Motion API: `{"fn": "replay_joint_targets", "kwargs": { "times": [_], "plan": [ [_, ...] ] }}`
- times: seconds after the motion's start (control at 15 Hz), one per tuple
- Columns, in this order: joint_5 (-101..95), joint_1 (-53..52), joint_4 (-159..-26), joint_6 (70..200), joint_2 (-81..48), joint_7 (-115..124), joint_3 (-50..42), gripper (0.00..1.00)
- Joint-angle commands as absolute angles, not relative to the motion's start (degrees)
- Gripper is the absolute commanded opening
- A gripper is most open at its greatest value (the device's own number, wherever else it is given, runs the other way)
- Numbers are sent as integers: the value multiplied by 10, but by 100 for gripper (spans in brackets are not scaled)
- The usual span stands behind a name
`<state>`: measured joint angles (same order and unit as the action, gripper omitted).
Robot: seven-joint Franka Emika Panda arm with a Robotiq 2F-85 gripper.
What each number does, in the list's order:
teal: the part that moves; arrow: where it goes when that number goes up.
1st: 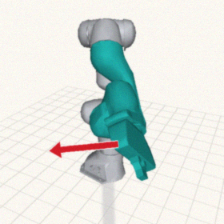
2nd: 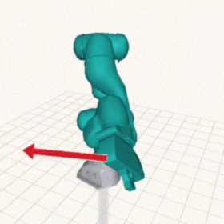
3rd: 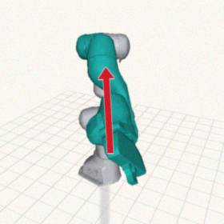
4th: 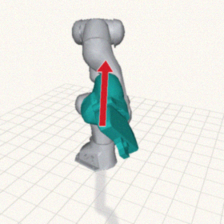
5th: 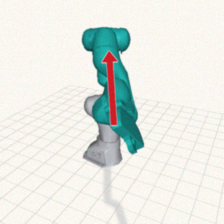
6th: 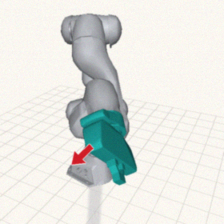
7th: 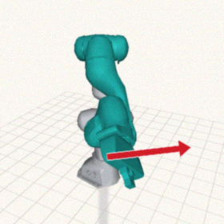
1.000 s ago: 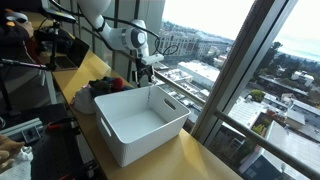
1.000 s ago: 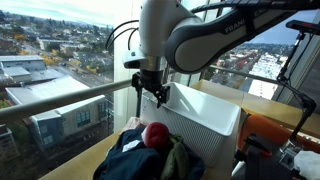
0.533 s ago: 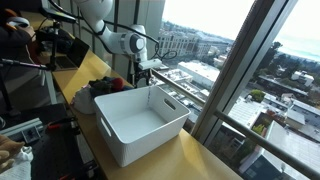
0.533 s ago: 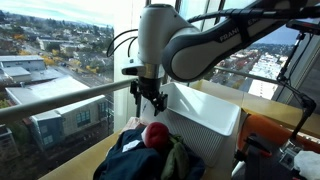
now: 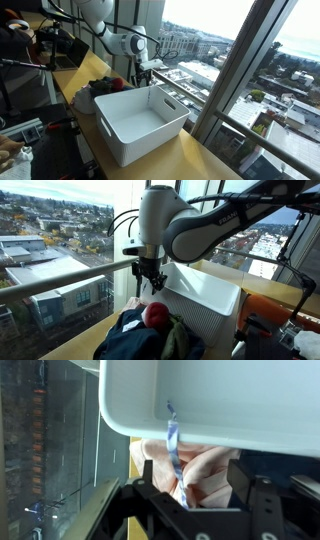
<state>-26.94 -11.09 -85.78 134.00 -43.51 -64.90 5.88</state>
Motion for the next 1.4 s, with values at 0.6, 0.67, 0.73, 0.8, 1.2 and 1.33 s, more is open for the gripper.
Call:
{"fn": "replay_joint_targets", "kwargs": {
  "times": [0.6, 0.67, 0.73, 0.8, 1.2, 1.33],
  "plan": [
    [-294, -121, -851, 1343, -433, -632, 41, 0],
    [-293, -121, -851, 1343, -433, -630, 41, 0],
    [-292, -121, -853, 1345, -432, -626, 42, 0],
    [-292, -122, -854, 1350, -430, -619, 42, 0],
    [-284, -120, -859, 1400, -435, -591, 50, 0],
    [-280, -120, -862, 1408, -434, -579, 50, 0]
  ]
}}
